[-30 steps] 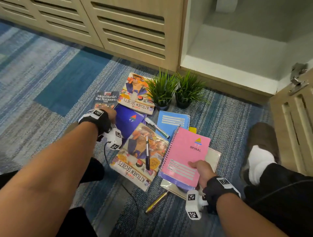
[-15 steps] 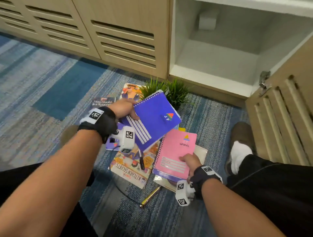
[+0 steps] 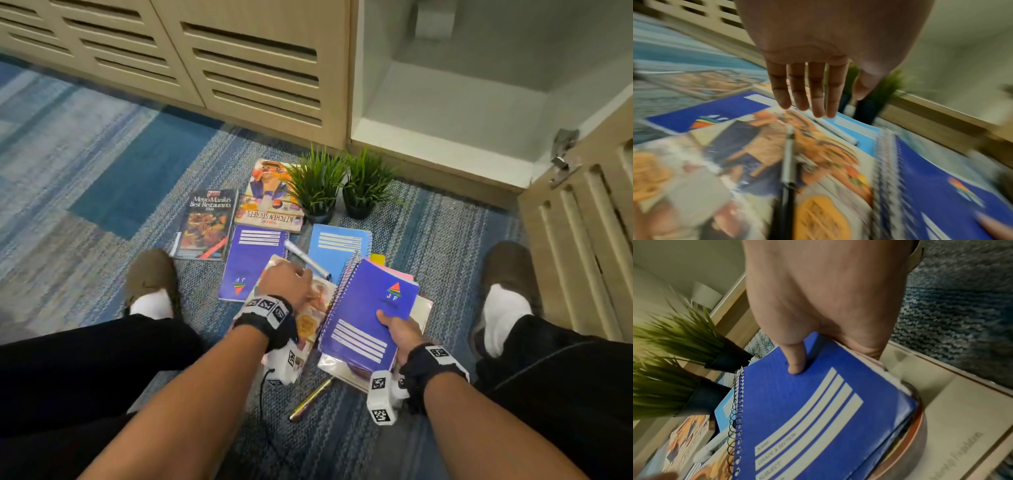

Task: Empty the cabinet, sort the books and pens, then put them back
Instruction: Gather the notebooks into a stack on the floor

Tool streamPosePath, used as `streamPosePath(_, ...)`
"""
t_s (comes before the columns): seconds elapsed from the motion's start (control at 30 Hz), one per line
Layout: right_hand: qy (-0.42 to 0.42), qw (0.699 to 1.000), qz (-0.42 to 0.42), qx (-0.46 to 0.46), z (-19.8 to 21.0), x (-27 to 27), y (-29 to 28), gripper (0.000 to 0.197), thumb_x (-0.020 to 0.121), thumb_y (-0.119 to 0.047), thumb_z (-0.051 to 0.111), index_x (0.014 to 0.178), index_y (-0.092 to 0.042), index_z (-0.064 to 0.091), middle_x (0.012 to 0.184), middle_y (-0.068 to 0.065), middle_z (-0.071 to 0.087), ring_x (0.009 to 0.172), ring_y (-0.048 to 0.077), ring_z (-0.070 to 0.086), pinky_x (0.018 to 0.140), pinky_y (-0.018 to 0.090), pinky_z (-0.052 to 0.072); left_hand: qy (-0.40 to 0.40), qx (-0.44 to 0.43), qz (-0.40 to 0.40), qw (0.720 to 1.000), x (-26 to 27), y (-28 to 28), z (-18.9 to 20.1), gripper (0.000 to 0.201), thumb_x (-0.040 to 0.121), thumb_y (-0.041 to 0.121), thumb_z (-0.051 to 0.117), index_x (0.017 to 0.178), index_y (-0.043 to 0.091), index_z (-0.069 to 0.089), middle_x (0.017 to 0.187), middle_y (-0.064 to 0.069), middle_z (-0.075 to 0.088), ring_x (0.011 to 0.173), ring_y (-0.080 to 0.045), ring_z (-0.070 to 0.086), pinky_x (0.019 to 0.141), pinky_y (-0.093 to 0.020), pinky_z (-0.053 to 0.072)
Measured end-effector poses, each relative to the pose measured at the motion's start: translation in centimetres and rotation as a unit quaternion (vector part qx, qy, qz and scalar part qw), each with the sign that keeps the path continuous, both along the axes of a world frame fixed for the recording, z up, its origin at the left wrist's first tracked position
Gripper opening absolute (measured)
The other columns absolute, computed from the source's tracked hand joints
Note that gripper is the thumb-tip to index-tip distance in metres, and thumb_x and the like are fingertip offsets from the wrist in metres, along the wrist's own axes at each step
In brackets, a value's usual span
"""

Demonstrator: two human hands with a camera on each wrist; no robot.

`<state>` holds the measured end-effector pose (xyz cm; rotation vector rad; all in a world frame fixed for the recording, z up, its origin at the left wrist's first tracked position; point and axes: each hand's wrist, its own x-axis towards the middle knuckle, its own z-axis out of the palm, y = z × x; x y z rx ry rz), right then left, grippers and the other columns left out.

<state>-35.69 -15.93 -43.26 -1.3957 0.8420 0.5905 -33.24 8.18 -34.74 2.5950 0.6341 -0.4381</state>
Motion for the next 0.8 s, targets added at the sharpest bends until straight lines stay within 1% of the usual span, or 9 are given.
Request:
streamPosePath(0.07,0.005,1.0,-0.01,-0.003,-0.3,0.1,0.1,0.016,0.09,-0.007,0.069,0.106,-0.009,0.071,0.11,0.014,0.074,0.1,0.036,0.071,0.095,0.058,0.054,0.02,0.016,0.094,0.995,0.6,4.6,-0.5,0.035,0.083,0.036,0.055,0.114,0.02,0.063,0.117,-0.013,0.065,0.11,-0.034,0.059,0.091,-0.039,0.05)
streamPosePath(0.13,-0.004,1.0,-0.011,0.003,-0.5,0.1,0.0,0.008,0.09,-0.007,0.069,0.095,-0.014,0.07,0.111,0.014,0.074,0.102,0.037,0.071,0.096,0.058,0.053,0.074,0.051,0.159,0.983,0.1,9.3,-1.4,0.052,0.081,0.031,0.059,0.129,0.011,0.053,0.133,-0.019,0.055,0.122,-0.037,0.053,0.1,-0.041,0.045)
streamPosePath(0.27,-0.016,1.0,0.0,0.001,-1.2,-0.2,-0.2,0.007,0.091,-0.011,0.07,0.094,-0.017,0.07,0.111,0.013,0.074,0.102,0.037,0.071,0.096,0.059,0.053,0.142,-0.04,0.176,0.973,-1.8,13.1,-3.0,0.053,0.088,0.047,0.058,0.125,0.009,0.059,0.128,-0.018,0.06,0.118,-0.036,0.057,0.098,-0.036,0.047)
streamPosePath(0.37,-0.021,1.0,0.008,-0.001,-1.4,-0.2,-0.2,0.007,0.089,-0.015,0.072,0.096,-0.018,0.071,0.11,0.012,0.075,0.1,0.037,0.071,0.094,0.06,0.054,0.134,-0.081,0.267,0.951,-1.6,12.6,-3.6,0.058,0.083,0.039,0.07,0.124,-0.001,0.06,0.127,-0.02,0.061,0.118,-0.034,0.059,0.094,-0.033,0.049)
streamPosePath(0.43,-0.019,1.0,0.009,-0.002,-1.4,-0.3,-0.3,0.008,0.09,-0.016,0.072,0.097,-0.018,0.071,0.109,0.012,0.075,0.099,0.037,0.072,0.093,0.06,0.054,0.13,-0.121,0.284,0.942,-1.1,12.1,-3.7,0.053,0.087,0.029,0.068,0.128,-0.003,0.059,0.13,-0.019,0.06,0.119,-0.032,0.059,0.081,-0.026,0.047)
streamPosePath(0.57,-0.024,1.0,0.005,-0.003,-1.4,-0.4,-0.3,0.013,0.085,-0.019,0.074,0.098,-0.019,0.073,0.11,0.01,0.076,0.102,0.036,0.071,0.096,0.059,0.053,0.122,-0.132,0.296,0.938,-0.9,12.4,-3.1,0.051,0.086,0.018,0.068,0.131,-0.004,0.056,0.133,-0.019,0.058,0.121,-0.031,0.058,0.065,-0.02,0.045)
streamPosePath(0.6,-0.023,1.0,0.006,-0.004,-1.5,-0.5,-0.3,0.011,0.085,-0.019,0.075,0.097,-0.019,0.073,0.11,0.01,0.076,0.102,0.036,0.071,0.097,0.059,0.053,0.131,-0.131,0.285,0.941,-0.8,12.2,-2.3,0.049,0.086,0.021,0.069,0.128,-0.002,0.058,0.131,-0.019,0.06,0.12,-0.031,0.059,0.068,-0.021,0.047)
streamPosePath(0.7,-0.013,1.0,0.008,-0.006,-0.9,-0.4,-0.1,0.006,0.09,-0.015,0.072,0.095,-0.018,0.07,0.111,0.014,0.074,0.101,0.037,0.07,0.096,0.059,0.053,0.156,-0.119,0.236,0.952,-1.2,12.2,-1.6,0.04,0.092,0.042,0.06,0.12,0.013,0.065,0.126,-0.011,0.064,0.119,-0.026,0.06,0.096,-0.025,0.046)
streamPosePath(0.8,-0.008,1.0,0.008,-0.017,-0.2,-0.3,0.0,0.005,0.091,-0.013,0.071,0.09,-0.016,0.068,0.109,0.016,0.074,0.101,0.039,0.07,0.096,0.058,0.053,0.206,-0.052,0.145,0.966,-1.2,12.8,-2.0,0.039,0.09,0.047,0.059,0.118,0.02,0.065,0.123,-0.006,0.067,0.117,-0.024,0.061,0.1,-0.028,0.045)
